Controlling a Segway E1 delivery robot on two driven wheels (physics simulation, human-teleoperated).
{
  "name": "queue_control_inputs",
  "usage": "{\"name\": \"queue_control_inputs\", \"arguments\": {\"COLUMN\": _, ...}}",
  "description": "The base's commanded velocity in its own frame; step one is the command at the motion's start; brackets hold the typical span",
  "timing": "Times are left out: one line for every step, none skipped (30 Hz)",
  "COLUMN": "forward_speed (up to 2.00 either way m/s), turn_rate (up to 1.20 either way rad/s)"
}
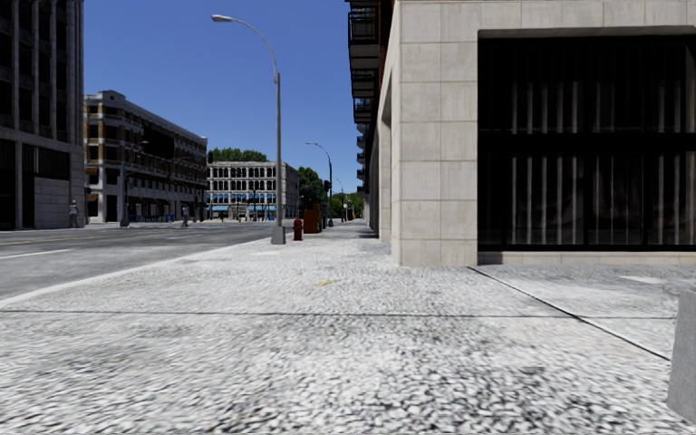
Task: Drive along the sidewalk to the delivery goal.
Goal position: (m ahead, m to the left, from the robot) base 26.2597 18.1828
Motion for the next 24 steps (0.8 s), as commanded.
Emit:
{"name": "queue_control_inputs", "arguments": {"forward_speed": 1.35, "turn_rate": 0.0}}
{"name": "queue_control_inputs", "arguments": {"forward_speed": 1.33, "turn_rate": 0.0}}
{"name": "queue_control_inputs", "arguments": {"forward_speed": 1.33, "turn_rate": 0.0}}
{"name": "queue_control_inputs", "arguments": {"forward_speed": 1.33, "turn_rate": 0.0}}
{"name": "queue_control_inputs", "arguments": {"forward_speed": 1.33, "turn_rate": 0.0}}
{"name": "queue_control_inputs", "arguments": {"forward_speed": 1.33, "turn_rate": 0.0}}
{"name": "queue_control_inputs", "arguments": {"forward_speed": 1.33, "turn_rate": 0.0}}
{"name": "queue_control_inputs", "arguments": {"forward_speed": 1.33, "turn_rate": 0.0}}
{"name": "queue_control_inputs", "arguments": {"forward_speed": 1.33, "turn_rate": 0.0}}
{"name": "queue_control_inputs", "arguments": {"forward_speed": 1.33, "turn_rate": 0.0}}
{"name": "queue_control_inputs", "arguments": {"forward_speed": 1.34, "turn_rate": 0.0}}
{"name": "queue_control_inputs", "arguments": {"forward_speed": 1.34, "turn_rate": 0.0}}
{"name": "queue_control_inputs", "arguments": {"forward_speed": 1.34, "turn_rate": 0.0}}
{"name": "queue_control_inputs", "arguments": {"forward_speed": 1.34, "turn_rate": 0.0}}
{"name": "queue_control_inputs", "arguments": {"forward_speed": 1.34, "turn_rate": 0.0}}
{"name": "queue_control_inputs", "arguments": {"forward_speed": 1.34, "turn_rate": 0.0}}
{"name": "queue_control_inputs", "arguments": {"forward_speed": 1.34, "turn_rate": 0.0}}
{"name": "queue_control_inputs", "arguments": {"forward_speed": 1.34, "turn_rate": 0.0}}
{"name": "queue_control_inputs", "arguments": {"forward_speed": 1.34, "turn_rate": 0.0}}
{"name": "queue_control_inputs", "arguments": {"forward_speed": 1.34, "turn_rate": 0.0}}
{"name": "queue_control_inputs", "arguments": {"forward_speed": 1.34, "turn_rate": 0.0}}
{"name": "queue_control_inputs", "arguments": {"forward_speed": 1.34, "turn_rate": 0.0}}
{"name": "queue_control_inputs", "arguments": {"forward_speed": 1.34, "turn_rate": 0.0}}
{"name": "queue_control_inputs", "arguments": {"forward_speed": 1.34, "turn_rate": 0.0}}
